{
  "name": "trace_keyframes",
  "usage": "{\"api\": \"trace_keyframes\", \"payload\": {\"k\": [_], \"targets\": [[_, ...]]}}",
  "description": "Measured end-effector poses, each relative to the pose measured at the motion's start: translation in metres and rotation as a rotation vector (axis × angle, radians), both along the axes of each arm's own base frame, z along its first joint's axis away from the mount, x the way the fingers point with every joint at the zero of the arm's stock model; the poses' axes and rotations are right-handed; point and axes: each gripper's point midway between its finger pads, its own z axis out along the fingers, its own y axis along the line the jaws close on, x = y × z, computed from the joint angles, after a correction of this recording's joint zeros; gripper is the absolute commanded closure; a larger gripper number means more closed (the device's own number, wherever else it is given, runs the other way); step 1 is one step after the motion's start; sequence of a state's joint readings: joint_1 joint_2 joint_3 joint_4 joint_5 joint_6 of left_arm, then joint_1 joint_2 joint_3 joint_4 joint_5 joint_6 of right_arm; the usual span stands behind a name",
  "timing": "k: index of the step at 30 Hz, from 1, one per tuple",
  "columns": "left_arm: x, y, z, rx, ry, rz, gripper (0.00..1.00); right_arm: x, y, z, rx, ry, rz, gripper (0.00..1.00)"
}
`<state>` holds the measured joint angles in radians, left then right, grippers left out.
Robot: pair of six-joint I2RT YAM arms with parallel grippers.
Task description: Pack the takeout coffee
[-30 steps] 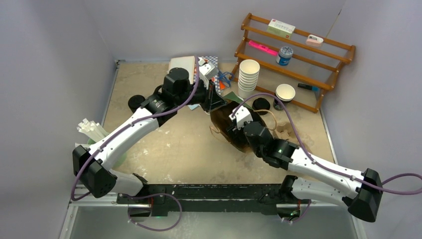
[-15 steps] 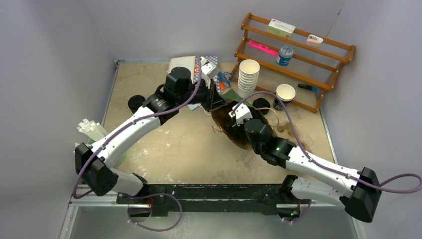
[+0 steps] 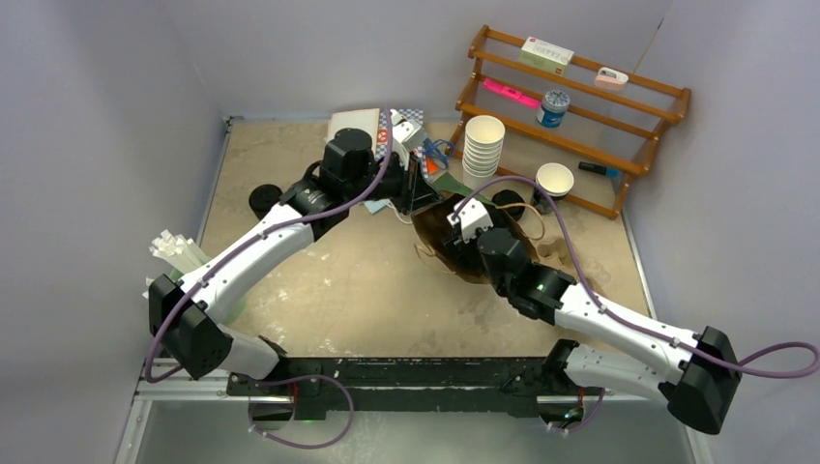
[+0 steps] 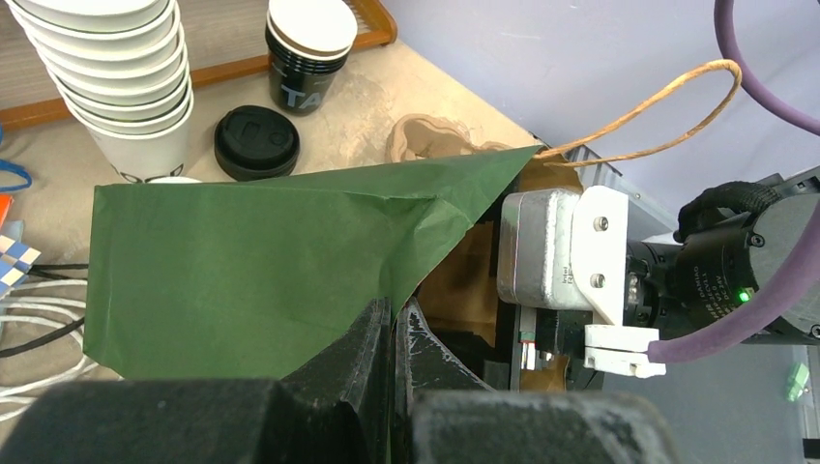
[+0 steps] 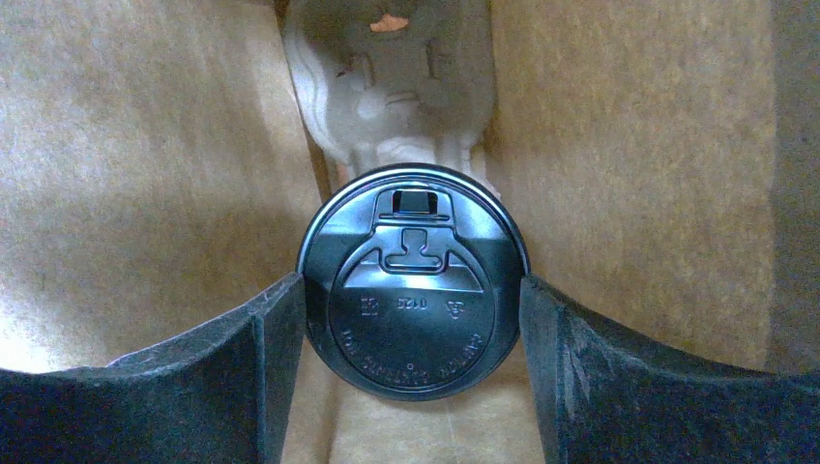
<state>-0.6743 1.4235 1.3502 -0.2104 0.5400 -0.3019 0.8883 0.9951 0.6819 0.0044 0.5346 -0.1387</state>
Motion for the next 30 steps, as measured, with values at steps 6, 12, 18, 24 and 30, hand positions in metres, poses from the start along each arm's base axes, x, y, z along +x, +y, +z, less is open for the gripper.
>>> {"api": "trace_keyframes", "payload": {"k": [6, 12, 18, 24, 30], "targets": [[0.013, 0.010, 0.000, -0.022, 0.058, 0.047, 1.00, 0.000, 0.002, -0.008, -0.007, 0.027, 0.016, 0.65], [0.032, 0.020, -0.004, -0.037, 0.122, 0.103, 1.00, 0.006, 0.006, -0.012, -0.022, 0.051, 0.023, 0.66], [0.037, 0.020, -0.009, -0.029, 0.159, 0.115, 1.00, 0.019, 0.015, -0.011, -0.042, 0.084, 0.035, 0.66], [0.039, 0.019, -0.014, -0.020, 0.172, 0.118, 1.00, 0.028, 0.017, -0.012, -0.053, 0.130, 0.048, 0.67], [0.047, 0.021, -0.020, -0.001, 0.200, 0.135, 1.00, 0.035, 0.019, -0.017, -0.056, 0.179, 0.059, 0.66]]}}
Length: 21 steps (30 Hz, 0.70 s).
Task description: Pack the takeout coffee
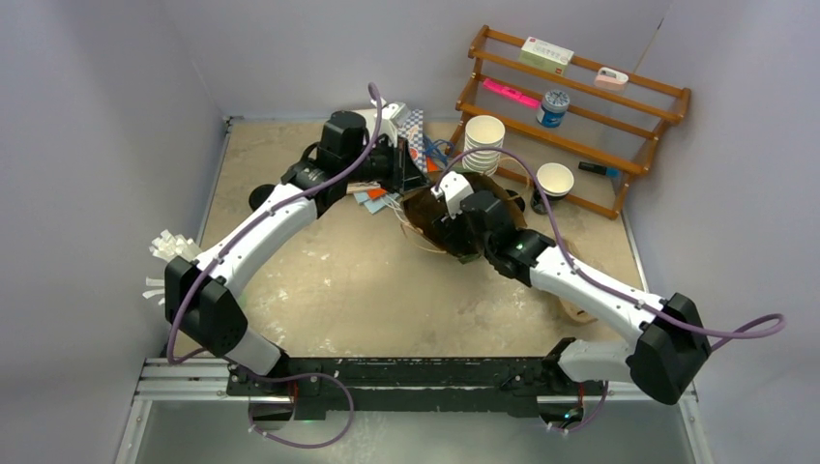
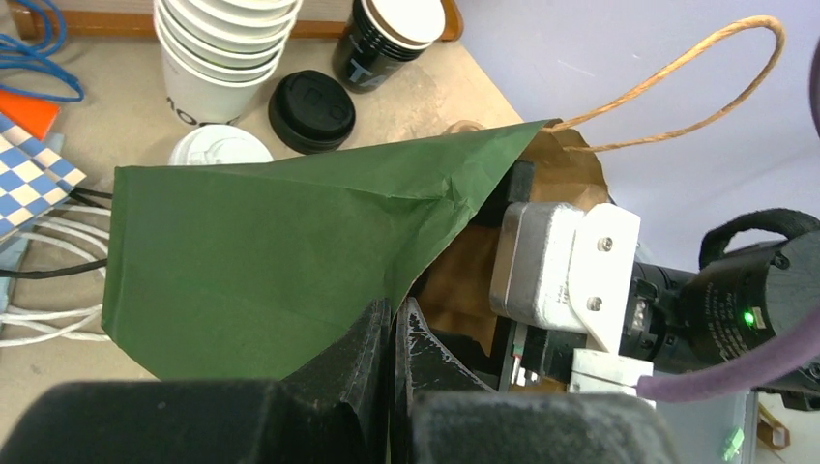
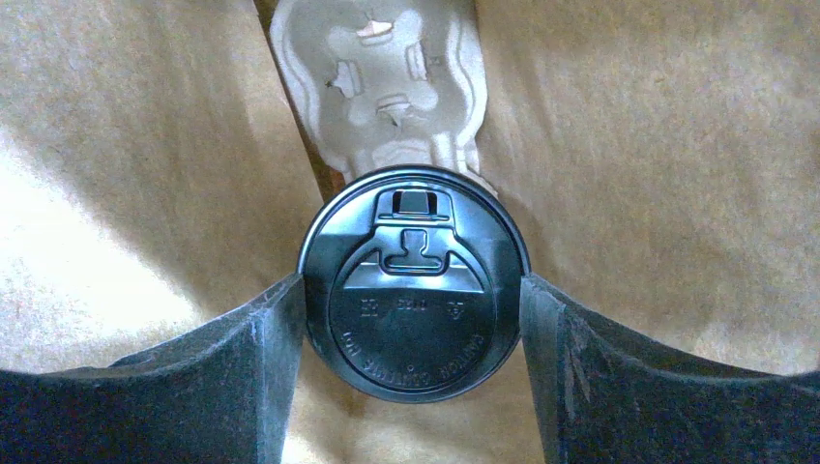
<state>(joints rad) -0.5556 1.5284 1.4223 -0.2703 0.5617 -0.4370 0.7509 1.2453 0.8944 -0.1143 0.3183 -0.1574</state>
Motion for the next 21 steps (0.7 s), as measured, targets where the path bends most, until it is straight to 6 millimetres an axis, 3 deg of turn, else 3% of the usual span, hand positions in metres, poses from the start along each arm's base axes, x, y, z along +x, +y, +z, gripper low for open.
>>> {"api": "trace_keyframes", "payload": {"k": [12, 21], "targets": [[0.017, 0.001, -0.007, 0.039, 0.072, 0.059, 1.00, -0.001, 0.009, -0.002, -0.005, 0.116, 0.032, 0.67], [0.012, 0.003, -0.004, 0.034, 0.183, 0.068, 1.00, -0.034, 0.019, 0.000, 0.031, 0.314, 0.093, 0.69]]}}
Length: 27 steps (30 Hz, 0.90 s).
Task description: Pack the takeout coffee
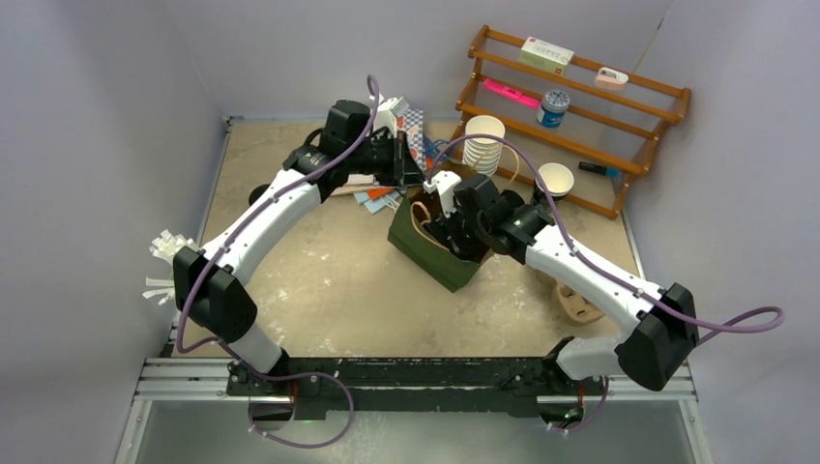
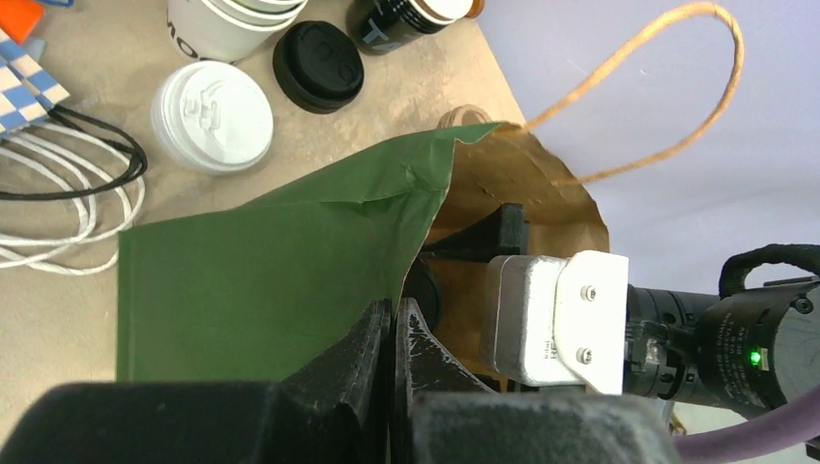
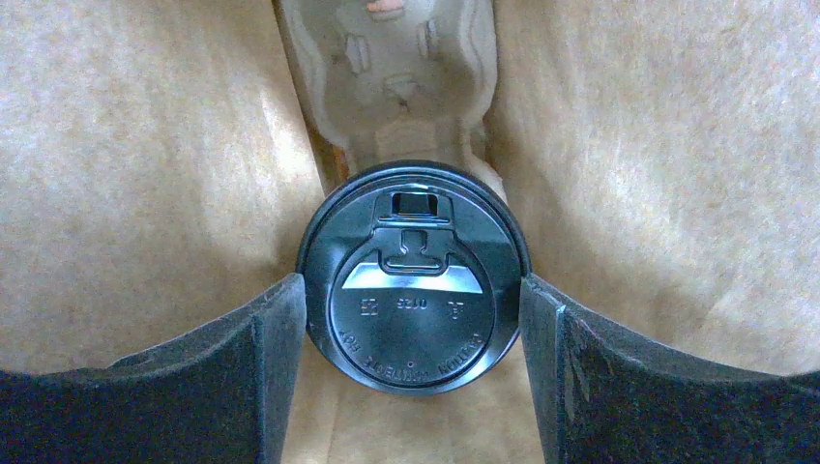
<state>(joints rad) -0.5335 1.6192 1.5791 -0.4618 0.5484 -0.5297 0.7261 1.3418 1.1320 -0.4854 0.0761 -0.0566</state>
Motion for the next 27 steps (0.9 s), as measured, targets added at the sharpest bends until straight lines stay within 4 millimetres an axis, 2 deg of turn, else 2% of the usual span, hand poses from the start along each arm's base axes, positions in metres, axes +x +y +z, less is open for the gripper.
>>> {"api": "trace_keyframes", "payload": {"k": [5, 12, 18, 27], "targets": [[-0.007, 0.008, -0.011, 0.010, 0.049, 0.000, 1.00, -0.020, 0.002, -0.004, 0.016, 0.095, 0.025, 0.68], [-0.032, 0.027, -0.043, 0.076, 0.048, -0.030, 1.00, -0.029, 0.002, -0.009, 0.008, 0.141, 0.034, 0.68], [-0.047, 0.040, -0.035, 0.086, -0.039, -0.042, 1.00, -0.032, 0.006, -0.009, -0.014, 0.124, 0.054, 0.67], [-0.036, 0.043, -0.031, 0.099, -0.099, -0.005, 1.00, -0.035, 0.006, -0.014, -0.034, 0.090, 0.064, 0.67]]}}
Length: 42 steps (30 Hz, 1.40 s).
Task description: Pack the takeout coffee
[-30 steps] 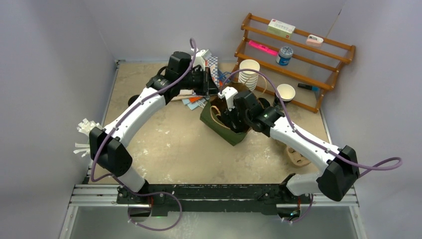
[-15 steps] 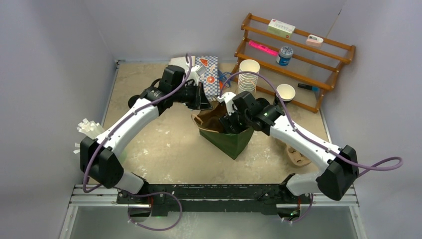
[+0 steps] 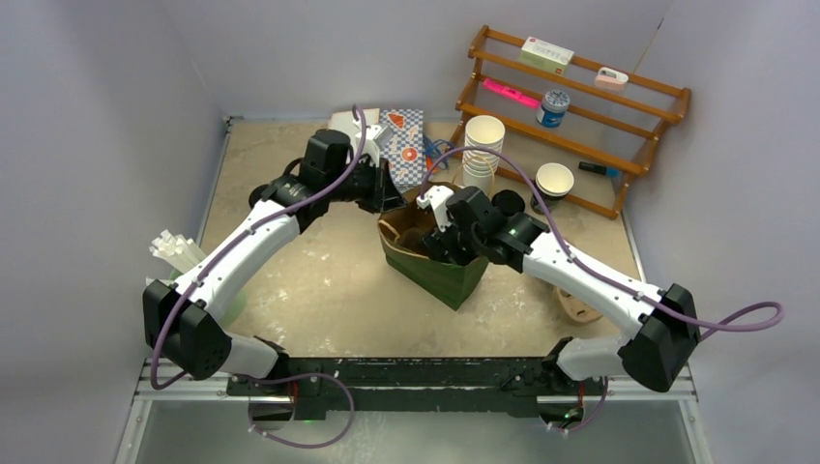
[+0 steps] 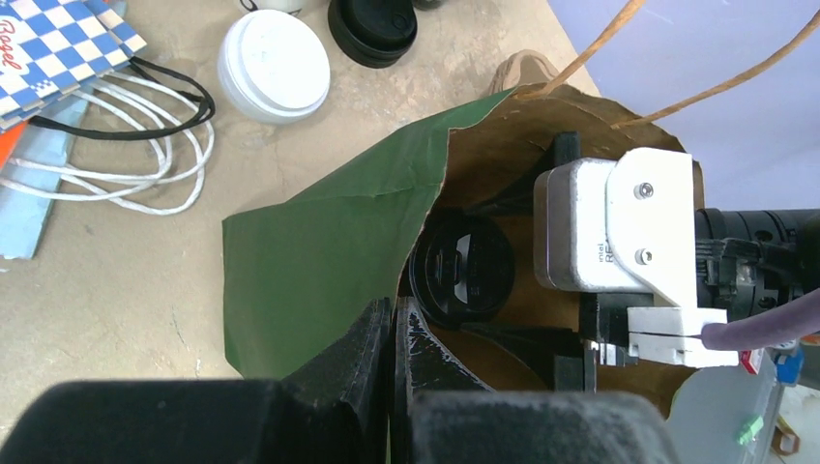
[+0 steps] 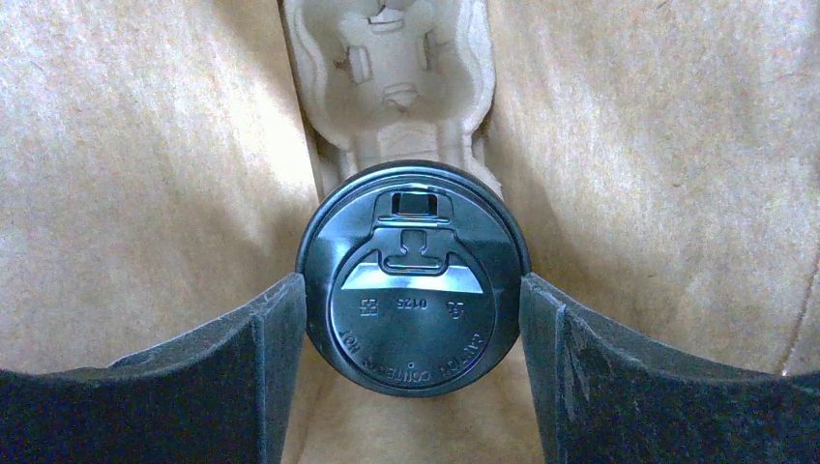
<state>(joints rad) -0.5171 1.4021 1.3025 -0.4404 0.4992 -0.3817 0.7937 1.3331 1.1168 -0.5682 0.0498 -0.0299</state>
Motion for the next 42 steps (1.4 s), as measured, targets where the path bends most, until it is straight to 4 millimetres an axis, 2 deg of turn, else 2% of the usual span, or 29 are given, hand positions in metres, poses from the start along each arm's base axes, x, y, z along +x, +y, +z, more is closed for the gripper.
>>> {"api": "trace_keyframes", "payload": {"k": [5, 8, 17, 19, 26, 28, 29, 35, 42], "targets": [[0.003, 0.000, 0.000, 0.000, -0.012, 0.010, 1.00, 0.002, 0.001, -0.003, 0.013, -0.024, -0.003, 0.66], [0.003, 0.000, 0.000, 0.001, -0.016, 0.009, 1.00, -0.004, -0.005, -0.022, -0.016, 0.001, -0.002, 0.66], [0.004, 0.000, 0.000, 0.002, -0.022, 0.008, 1.00, -0.003, -0.003, -0.023, 0.001, -0.016, 0.001, 0.65], [0.004, 0.000, 0.001, 0.002, -0.023, 0.008, 1.00, -0.002, -0.003, -0.023, 0.001, -0.016, 0.000, 0.59], [0.005, 0.000, 0.001, 0.000, -0.027, 0.009, 1.00, -0.002, -0.004, -0.016, -0.024, -0.001, 0.000, 0.17], [0.005, 0.000, 0.001, 0.001, -0.027, 0.011, 1.00, -0.001, -0.004, -0.009, -0.026, -0.002, -0.002, 0.04], [0.005, 0.000, 0.001, 0.001, -0.027, 0.010, 1.00, 0.000, -0.003, -0.004, -0.020, -0.007, -0.003, 0.02], [0.005, 0.000, 0.001, 0.002, -0.027, 0.010, 1.00, 0.013, 0.011, 0.045, 0.073, -0.093, -0.001, 0.02], [0.006, 0.001, 0.001, 0.011, -0.042, 0.007, 1.00, 0.006, 0.013, 0.086, 0.173, -0.163, 0.032, 0.02]]}}
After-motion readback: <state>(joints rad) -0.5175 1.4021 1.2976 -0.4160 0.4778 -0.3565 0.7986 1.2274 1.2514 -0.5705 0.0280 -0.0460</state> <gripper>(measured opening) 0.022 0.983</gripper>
